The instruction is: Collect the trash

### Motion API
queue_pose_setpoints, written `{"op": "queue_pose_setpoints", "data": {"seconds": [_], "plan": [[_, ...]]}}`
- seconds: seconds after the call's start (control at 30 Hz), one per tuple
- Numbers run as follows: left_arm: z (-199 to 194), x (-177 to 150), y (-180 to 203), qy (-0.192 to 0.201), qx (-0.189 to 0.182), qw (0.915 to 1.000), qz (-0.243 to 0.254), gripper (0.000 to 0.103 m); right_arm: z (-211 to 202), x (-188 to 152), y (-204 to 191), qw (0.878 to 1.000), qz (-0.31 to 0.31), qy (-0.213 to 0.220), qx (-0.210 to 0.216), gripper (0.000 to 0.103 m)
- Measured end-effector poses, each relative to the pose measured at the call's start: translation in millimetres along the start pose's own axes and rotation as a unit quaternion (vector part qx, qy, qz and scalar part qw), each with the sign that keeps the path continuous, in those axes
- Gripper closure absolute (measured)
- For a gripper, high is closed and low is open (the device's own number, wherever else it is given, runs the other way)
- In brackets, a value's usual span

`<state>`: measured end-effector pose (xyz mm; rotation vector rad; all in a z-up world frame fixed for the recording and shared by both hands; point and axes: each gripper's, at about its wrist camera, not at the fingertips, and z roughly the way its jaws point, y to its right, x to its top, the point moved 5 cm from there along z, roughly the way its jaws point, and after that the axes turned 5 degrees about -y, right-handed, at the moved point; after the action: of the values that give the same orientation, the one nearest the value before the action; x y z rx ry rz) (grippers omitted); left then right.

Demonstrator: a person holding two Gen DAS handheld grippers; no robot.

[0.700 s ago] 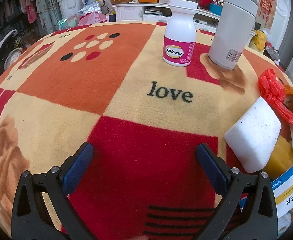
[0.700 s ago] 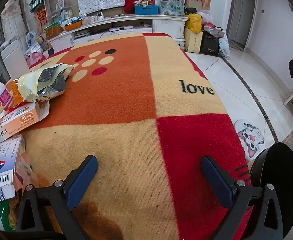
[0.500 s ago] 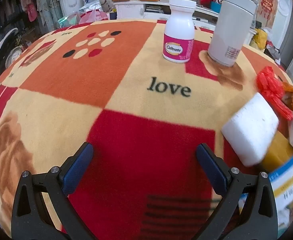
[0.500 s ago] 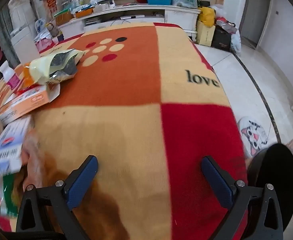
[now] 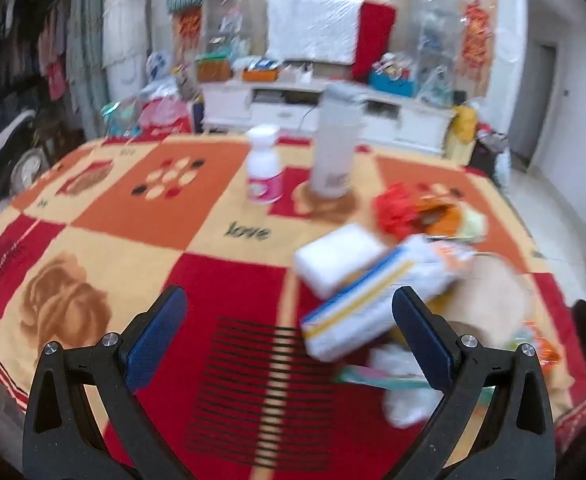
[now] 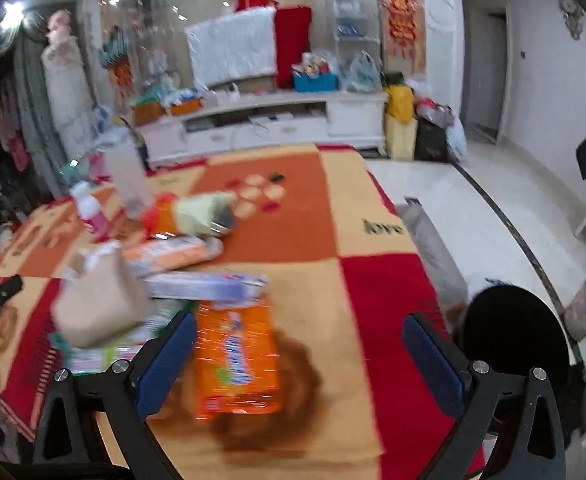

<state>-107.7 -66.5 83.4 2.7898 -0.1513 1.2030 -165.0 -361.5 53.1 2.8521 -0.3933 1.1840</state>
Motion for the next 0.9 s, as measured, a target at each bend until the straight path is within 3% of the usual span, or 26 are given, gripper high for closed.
{"op": "queue_pose_setpoints", "data": {"seconds": [0.13, 0.4, 0.9], "plan": [[-24, -2, 28, 0.019, -0.029, 0.9993, 0.011, 0.001, -18, 4, -18, 0.999, -0.02, 0.028, 0.015, 0.001], [-52, -2, 63, 0.053, -0.042, 0.9972, 0.031, 0.001, -51, 10, -30, 0.996, -0.006, 0.083, 0.028, 0.001], [-63, -2, 73, 0.076, -0.031, 0.996, 0.034, 0.001, -61, 14, -33, 0.993, -0.022, 0.114, 0.01, 0.001]]}}
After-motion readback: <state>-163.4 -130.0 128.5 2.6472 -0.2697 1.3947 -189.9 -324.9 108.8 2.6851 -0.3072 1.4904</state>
